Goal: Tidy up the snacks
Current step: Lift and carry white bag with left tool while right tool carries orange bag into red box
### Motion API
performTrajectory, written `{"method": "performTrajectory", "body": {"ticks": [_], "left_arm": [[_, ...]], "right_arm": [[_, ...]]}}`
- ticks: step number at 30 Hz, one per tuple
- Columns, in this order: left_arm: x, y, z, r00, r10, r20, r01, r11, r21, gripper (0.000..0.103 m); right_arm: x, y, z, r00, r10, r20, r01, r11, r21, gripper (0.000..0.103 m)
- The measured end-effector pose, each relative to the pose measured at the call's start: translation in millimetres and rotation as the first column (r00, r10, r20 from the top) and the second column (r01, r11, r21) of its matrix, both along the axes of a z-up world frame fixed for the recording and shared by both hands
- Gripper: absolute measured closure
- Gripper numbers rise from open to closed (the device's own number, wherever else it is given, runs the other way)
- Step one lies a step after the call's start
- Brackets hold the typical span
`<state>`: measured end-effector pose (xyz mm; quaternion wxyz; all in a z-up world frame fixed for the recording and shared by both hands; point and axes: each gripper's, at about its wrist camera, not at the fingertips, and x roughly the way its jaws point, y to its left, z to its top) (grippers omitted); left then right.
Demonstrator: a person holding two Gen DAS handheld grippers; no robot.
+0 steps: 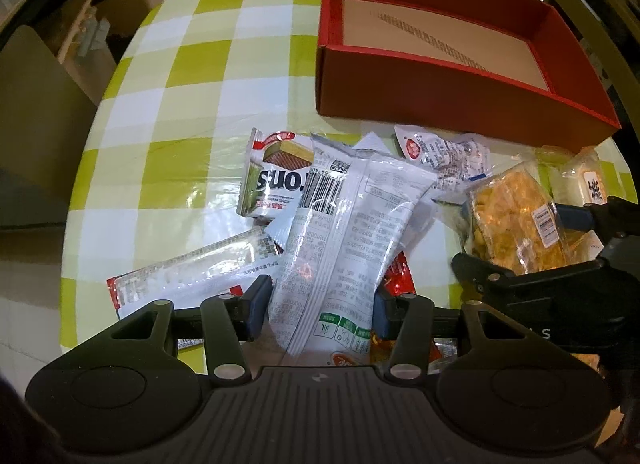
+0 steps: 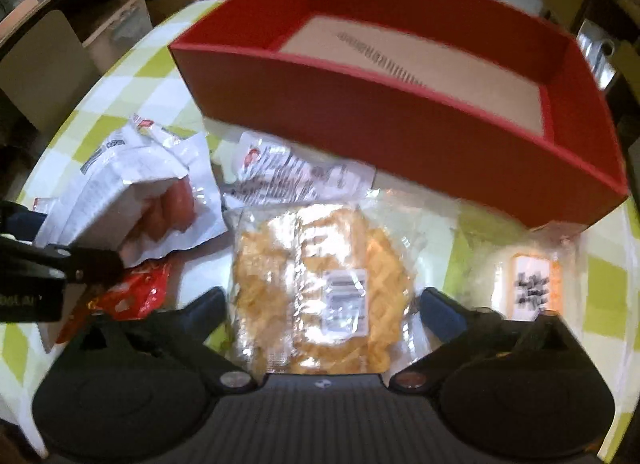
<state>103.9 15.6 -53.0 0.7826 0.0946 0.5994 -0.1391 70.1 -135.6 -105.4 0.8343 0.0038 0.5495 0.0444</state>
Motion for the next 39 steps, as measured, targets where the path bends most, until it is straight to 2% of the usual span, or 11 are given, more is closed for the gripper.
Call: {"method": "performTrajectory", "body": {"ticks": [4,6,7,10,17,25,39], "left_arm": [[-1,0,-1,1.000,-0.002,-0.002,0.002,1.000,0.004,0.045],[-2,-1,-1,1.000,-0.004,0.000,0.004,1.000,0.007,0.045],[-2,-1,-1,1.000,-0.005,0.000,0.005,1.000,0.008,0.045],[-3,-2,1,1.000,-0.005,0.004,0.005,1.000,0.008,0.045],[-6,-4,16,0.999,-0.005,0.036,0.006,1.000,-0.025,0.048],[-8,-8,26,0.999,0.008,0.046,-0.005,0.999,-0.044,0.049],[-9,-14,48,0.996,0.023,0.091,-0.012,0.994,-0.111,0.051]], "right_arm": [[-1,3,-1,1.000,0.015,-0.007,-0.015,0.999,-0.040,0.000],[-2,2,3,1.000,0.008,0.003,-0.008,0.998,-0.058,0.011],[-3,-3,6,1.000,-0.005,0.007,0.006,0.999,-0.037,0.018],[-4,-16,12,0.999,-0.046,-0.001,0.046,0.999,0.028,0.022],[-12,-23,30,0.998,-0.057,0.041,0.056,0.998,0.020,0.023],[-29,-39,55,0.994,-0.068,0.085,0.063,0.996,0.066,0.023],[-35,-50,77,0.983,-0.106,0.149,0.089,0.989,0.115,0.023]]}}
